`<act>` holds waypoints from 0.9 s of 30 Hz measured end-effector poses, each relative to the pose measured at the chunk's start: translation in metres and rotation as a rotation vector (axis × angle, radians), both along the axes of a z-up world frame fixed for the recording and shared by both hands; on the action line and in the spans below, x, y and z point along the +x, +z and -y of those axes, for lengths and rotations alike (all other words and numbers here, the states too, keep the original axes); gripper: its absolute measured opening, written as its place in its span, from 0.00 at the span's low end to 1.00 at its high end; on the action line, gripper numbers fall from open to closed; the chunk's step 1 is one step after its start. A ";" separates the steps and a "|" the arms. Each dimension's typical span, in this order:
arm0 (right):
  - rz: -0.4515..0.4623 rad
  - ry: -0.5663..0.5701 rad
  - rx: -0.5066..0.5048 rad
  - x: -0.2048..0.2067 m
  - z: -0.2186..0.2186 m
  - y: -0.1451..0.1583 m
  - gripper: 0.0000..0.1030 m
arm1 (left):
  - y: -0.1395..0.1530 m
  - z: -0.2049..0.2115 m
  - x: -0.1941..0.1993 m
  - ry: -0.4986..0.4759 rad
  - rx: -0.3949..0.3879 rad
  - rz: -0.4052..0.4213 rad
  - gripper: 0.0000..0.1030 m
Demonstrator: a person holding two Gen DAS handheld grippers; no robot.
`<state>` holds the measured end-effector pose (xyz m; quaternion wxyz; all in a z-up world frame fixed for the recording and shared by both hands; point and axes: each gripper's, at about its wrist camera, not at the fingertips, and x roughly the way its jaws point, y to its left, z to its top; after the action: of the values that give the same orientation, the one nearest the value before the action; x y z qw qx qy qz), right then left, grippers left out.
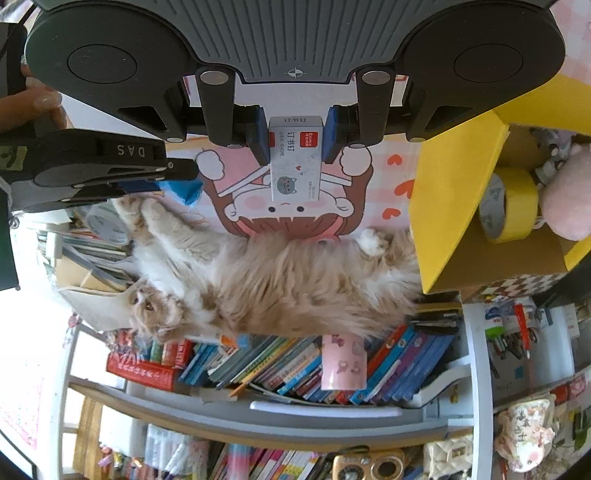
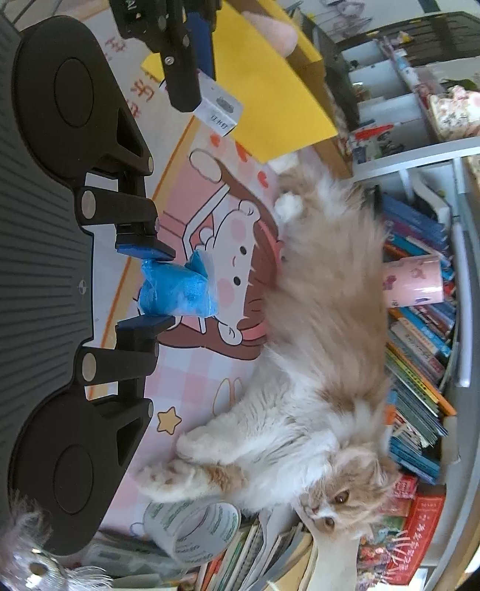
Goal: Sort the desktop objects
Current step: 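Carry the blue item in the right tool while the left tool carries the card box toward the yellow box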
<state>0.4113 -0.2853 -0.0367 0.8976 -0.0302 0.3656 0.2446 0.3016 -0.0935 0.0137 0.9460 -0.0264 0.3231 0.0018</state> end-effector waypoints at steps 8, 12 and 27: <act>0.062 -0.034 0.009 -0.046 0.012 0.022 0.27 | 0.012 0.001 -0.037 -0.052 0.041 0.035 0.28; 0.051 -0.067 0.012 -0.068 0.014 0.023 0.27 | 0.017 -0.005 -0.054 -0.071 0.053 0.045 0.28; -0.005 -0.165 0.024 -0.141 -0.019 0.015 0.27 | 0.016 -0.058 -0.115 -0.126 0.051 0.021 0.28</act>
<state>0.2701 -0.2658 -0.0220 0.9140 0.0117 0.3661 0.1742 0.1863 -0.0358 0.0301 0.9480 0.0180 0.3139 -0.0498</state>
